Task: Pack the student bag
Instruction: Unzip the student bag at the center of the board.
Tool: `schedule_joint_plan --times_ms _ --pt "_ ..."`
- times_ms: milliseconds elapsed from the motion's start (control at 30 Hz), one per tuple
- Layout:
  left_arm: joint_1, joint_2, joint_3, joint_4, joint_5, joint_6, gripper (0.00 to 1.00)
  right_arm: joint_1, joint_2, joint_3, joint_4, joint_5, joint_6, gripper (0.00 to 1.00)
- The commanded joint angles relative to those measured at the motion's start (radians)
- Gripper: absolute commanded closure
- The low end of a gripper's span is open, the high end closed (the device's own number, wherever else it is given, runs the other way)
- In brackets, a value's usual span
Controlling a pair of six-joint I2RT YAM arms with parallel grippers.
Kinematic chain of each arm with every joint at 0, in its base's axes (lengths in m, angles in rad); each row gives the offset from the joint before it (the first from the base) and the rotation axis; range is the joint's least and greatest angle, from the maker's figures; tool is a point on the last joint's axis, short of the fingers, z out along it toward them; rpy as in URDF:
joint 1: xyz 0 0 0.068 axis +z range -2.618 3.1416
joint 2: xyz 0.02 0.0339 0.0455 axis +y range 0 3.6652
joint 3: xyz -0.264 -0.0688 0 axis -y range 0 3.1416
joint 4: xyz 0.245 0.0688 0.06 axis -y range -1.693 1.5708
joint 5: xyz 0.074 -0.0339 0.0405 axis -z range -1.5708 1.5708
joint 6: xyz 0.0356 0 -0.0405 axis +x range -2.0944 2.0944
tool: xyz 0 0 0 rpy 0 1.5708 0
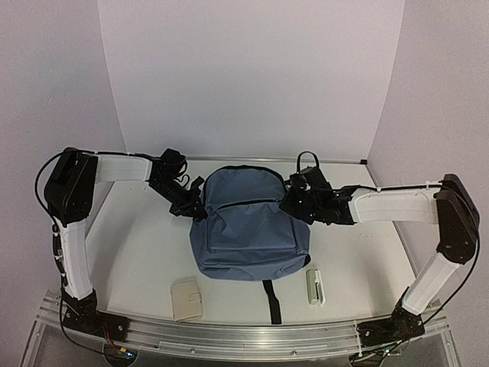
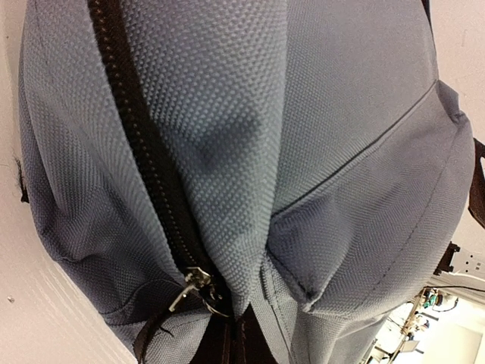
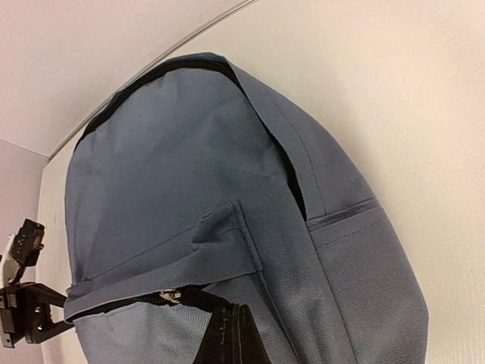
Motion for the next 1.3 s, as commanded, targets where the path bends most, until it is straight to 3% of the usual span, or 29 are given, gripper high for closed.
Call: schedule_joint_plan --times_ms 0,67,200,233,300,500,667,967,1267 --pt "0.035 -0.069 -0.009 -0.006 -0.016 -0.018 1.0 -0.045 -0.043 0.009 -0.042 0.052 -0.042 1.0" --pt "0.034 -0.086 -0.035 0.021 0.006 -0.041 1.0 -0.046 -0.036 0.07 -0.043 -0.043 -0.133 0.99" --pt "0.035 -0.103 -0.052 0.058 0.017 -0.077 1.0 -0.038 -0.08 0.113 -0.082 -0.178 -0.216 0.45" --pt "0.034 -0.103 -0.051 0.061 0.018 -0.083 1.0 -0.036 -0.11 0.104 -0.106 -0.184 -0.218 0.38" --pt "0.035 -0.102 -0.05 0.067 0.021 -0.096 1.0 -0.036 -0.173 0.072 -0.158 -0.18 -0.216 0.34" --pt "0.035 -0.109 -0.092 0.122 0.019 -0.141 1.0 -0.036 -0.343 -0.099 -0.254 -0.23 -0.14 0.29" --pt "0.035 -0.106 -0.119 0.156 0.009 -0.164 1.0 -0.036 -0.425 -0.281 -0.245 -0.255 -0.03 0.31" --pt "0.035 -0.117 -0.146 0.203 -0.002 -0.206 1.0 -0.035 -0.42 -0.433 -0.051 -0.412 0.032 0.46" --pt "0.035 -0.131 -0.169 0.204 -0.021 -0.21 1.0 -0.035 -0.329 -0.436 0.037 -0.446 0.019 0.49"
